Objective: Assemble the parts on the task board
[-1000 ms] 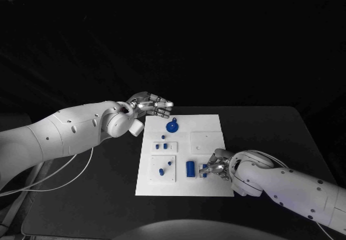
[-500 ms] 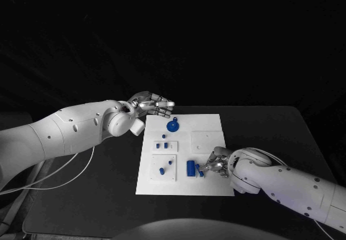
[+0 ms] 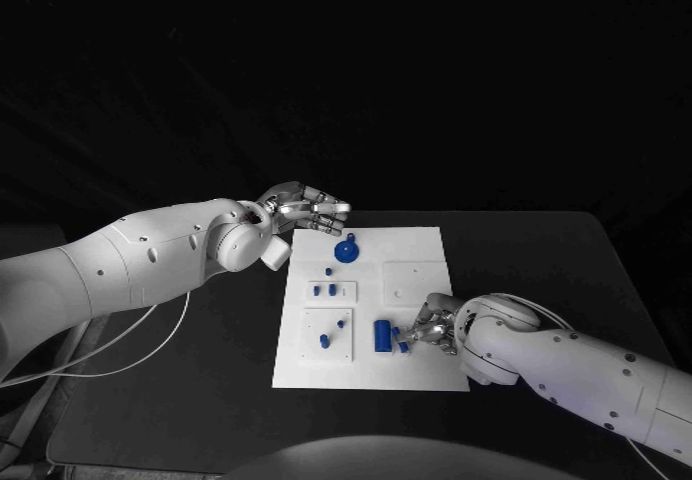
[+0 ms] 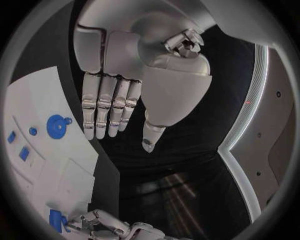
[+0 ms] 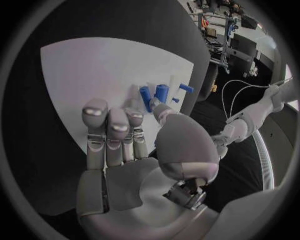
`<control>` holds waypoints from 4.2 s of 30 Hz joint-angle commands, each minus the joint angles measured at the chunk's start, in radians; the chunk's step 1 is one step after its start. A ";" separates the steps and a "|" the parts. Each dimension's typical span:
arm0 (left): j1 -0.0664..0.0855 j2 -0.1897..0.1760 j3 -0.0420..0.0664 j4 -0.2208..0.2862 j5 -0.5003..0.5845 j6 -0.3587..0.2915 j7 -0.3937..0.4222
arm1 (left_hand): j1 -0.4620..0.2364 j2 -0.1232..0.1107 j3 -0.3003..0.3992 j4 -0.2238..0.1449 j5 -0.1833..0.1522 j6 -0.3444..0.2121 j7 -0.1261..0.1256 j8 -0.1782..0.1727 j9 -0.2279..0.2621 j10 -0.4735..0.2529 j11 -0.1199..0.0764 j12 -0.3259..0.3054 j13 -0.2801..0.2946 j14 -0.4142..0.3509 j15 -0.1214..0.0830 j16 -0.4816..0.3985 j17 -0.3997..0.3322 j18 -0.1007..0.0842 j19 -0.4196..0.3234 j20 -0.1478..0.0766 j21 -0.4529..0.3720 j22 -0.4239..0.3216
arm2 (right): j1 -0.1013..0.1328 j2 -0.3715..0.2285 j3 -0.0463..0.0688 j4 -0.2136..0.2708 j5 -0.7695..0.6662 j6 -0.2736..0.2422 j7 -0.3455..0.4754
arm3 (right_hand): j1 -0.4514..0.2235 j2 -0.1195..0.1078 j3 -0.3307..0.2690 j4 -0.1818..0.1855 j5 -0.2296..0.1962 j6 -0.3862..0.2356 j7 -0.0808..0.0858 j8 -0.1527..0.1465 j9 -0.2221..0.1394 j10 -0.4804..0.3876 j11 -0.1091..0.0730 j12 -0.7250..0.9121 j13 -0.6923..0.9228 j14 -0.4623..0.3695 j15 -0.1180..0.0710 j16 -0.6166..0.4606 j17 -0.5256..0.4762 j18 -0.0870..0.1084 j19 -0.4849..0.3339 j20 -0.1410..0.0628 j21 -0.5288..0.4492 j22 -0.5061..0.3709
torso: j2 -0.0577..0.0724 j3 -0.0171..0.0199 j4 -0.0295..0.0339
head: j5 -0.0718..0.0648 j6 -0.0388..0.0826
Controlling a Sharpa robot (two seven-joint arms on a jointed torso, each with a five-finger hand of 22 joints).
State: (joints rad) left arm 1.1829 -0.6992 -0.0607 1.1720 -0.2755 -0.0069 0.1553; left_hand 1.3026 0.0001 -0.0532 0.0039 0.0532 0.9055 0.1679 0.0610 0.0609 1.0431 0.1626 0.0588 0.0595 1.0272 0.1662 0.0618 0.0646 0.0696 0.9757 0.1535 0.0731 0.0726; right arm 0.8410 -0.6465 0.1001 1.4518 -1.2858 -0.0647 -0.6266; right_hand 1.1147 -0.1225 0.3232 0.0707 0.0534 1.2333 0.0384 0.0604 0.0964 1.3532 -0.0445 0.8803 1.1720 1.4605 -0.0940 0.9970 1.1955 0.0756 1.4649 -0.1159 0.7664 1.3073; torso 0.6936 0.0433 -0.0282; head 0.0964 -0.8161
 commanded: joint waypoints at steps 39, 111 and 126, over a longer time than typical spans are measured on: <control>0.000 -0.002 -0.014 0.002 -0.009 0.025 0.001 | -0.006 0.011 -0.004 0.006 -0.003 -0.009 0.002 -0.001 -0.001 -0.009 0.002 0.001 0.001 -0.004 0.000 0.000 0.000 0.003 -0.008 0.000 -0.001 -0.001 | -0.002 -0.020 -0.007 0.001 0.022 -0.058 0.088 | -0.030 -0.015 -0.156 0.016 0.051 0.038 -0.005 0.004 -0.019 0.009 -0.001 -0.003 -0.004 0.004 0.003 0.012 0.006 -0.018 0.028 0.003 0.016 0.094 | 0.000 0.0012 0.0000 | -0.008 0.004; 0.000 -0.009 -0.015 0.005 -0.011 0.013 0.012 | -0.004 0.014 -0.004 0.001 -0.002 -0.009 0.002 -0.001 -0.001 -0.008 0.002 0.001 0.001 -0.003 0.000 0.000 0.000 0.003 -0.007 0.000 -0.001 -0.001 | -0.053 -0.035 -0.015 -0.053 -0.267 -0.155 0.438 | 0.073 0.067 0.266 -0.346 0.138 0.008 0.028 0.003 -0.031 -0.008 0.014 0.021 -0.009 0.001 0.008 0.010 0.013 -0.005 0.009 0.010 0.035 0.095 | 0.000 0.0008 -0.0006 | 0.000 -0.014; 0.000 -0.008 -0.015 0.004 -0.012 0.016 0.009 | -0.004 0.014 -0.004 0.001 -0.002 -0.009 0.002 -0.001 -0.001 -0.008 0.002 0.001 0.001 -0.003 0.000 0.000 0.000 0.003 -0.007 0.000 -0.001 -0.001 | -0.062 -0.017 -0.015 -0.072 -0.266 -0.240 0.428 | 0.073 0.079 0.162 -0.273 0.002 0.013 0.014 0.003 -0.030 -0.007 0.009 0.017 -0.013 0.003 0.006 0.005 0.009 -0.007 0.012 0.010 0.016 0.089 | 0.000 0.0008 0.0003 | 0.001 -0.015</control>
State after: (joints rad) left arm 1.1830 -0.7089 -0.0764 1.1746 -0.2834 -0.0006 0.1573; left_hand 1.2987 0.0040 -0.0559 0.0065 0.0532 0.9020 0.1714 0.0610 0.0609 1.0396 0.1660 0.0588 0.0595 1.0273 0.1661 0.0618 0.0646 0.0696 0.9757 0.1535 0.0731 0.0726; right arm 0.7831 -0.6698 0.0876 1.3800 -1.5426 -0.2802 -0.1870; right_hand 1.1833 -0.0458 0.4881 -0.2034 0.0598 1.2448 0.0556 0.0574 0.0664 1.3441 -0.0322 0.8976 1.1596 1.4617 -0.0910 1.0050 1.2051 0.0605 1.4684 -0.1124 0.7848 1.3077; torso 0.6936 0.0441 -0.0285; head 0.0964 -0.8305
